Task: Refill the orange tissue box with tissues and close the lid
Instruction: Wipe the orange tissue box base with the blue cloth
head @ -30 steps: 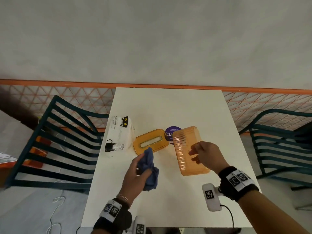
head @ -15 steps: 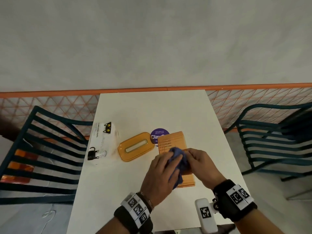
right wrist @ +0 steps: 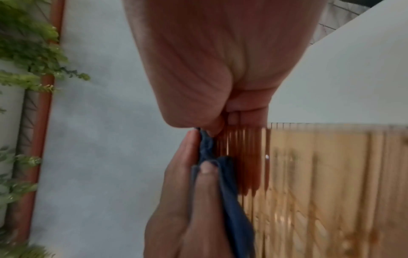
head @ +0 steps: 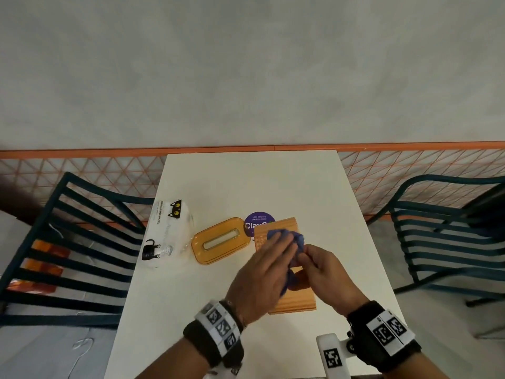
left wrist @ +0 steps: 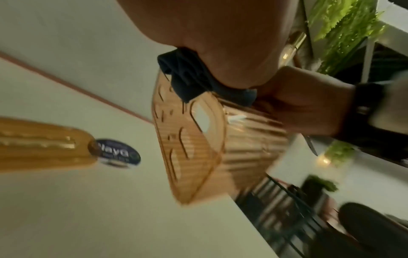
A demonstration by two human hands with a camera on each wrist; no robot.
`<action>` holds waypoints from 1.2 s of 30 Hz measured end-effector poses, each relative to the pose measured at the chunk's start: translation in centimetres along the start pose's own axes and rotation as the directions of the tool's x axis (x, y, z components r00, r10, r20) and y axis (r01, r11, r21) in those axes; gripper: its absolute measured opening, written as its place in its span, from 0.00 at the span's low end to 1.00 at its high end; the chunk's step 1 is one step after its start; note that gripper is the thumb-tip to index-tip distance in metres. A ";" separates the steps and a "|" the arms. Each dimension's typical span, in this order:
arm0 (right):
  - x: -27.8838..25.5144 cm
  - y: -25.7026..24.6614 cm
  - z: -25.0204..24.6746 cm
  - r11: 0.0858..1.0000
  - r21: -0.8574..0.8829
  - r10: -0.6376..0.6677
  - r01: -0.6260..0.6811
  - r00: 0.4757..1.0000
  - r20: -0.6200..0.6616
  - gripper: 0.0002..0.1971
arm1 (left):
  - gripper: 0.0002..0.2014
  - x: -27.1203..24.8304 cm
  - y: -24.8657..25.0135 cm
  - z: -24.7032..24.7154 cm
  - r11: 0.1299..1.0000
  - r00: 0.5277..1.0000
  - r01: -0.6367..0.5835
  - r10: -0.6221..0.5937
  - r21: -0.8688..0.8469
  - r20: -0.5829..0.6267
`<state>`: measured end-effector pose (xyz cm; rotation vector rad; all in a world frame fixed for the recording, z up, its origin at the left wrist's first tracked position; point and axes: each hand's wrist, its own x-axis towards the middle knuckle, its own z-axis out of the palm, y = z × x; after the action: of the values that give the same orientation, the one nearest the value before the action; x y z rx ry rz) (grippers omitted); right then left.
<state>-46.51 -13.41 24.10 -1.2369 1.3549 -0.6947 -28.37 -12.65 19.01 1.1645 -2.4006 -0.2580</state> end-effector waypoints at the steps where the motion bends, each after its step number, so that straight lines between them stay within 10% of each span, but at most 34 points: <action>1: 0.0 -0.1 0.1 1.000 -0.004 0.007 -0.007 1.000 0.012 0.13 | 0.25 1.1 -0.8 -0.3 0.995 0.995 0.087 -0.089 -0.053 -0.033; 4: 0.2 -0.4 0.1 1.000 -0.018 0.000 0.001 1.000 0.027 0.12 | 0.25 3.6 -1.8 -1.2 0.896 0.913 0.351 -0.392 -0.272 -0.113; 15: 0.6 -0.3 1.5 0.984 -0.037 -0.178 0.176 0.983 -0.053 0.38 | 0.33 1.2 0.7 -0.3 0.998 0.995 -0.018 0.024 0.063 -0.097; 20: 1.0 -0.9 1.7 0.987 -0.023 -0.161 0.160 0.972 -0.172 0.34 | 0.24 4.6 -1.0 -4.4 0.988 0.976 0.101 -0.122 -0.117 -0.182; 27: 0.0 -2.1 0.3 0.990 -0.089 -0.114 0.105 0.988 -0.105 0.38 | 0.17 6.2 -4.8 -8.9 0.603 0.847 0.504 -0.484 -0.618 0.220; 33: -0.3 -3.3 -0.7 0.989 -0.097 -0.118 0.113 0.992 -0.039 0.35 | 0.22 4.1 -4.4 -8.2 0.851 0.995 0.081 -0.098 -0.518 -0.005; 36: -0.7 -3.5 -0.7 0.992 -0.071 -0.101 0.100 0.995 -0.006 0.35 | 0.19 4.4 -5.3 -8.1 0.656 0.966 0.246 -0.227 -0.713 0.124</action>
<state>-46.37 -13.90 27.66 -1.3669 1.3422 -0.7290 -23.16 -19.18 25.61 1.0539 -1.8228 -1.1987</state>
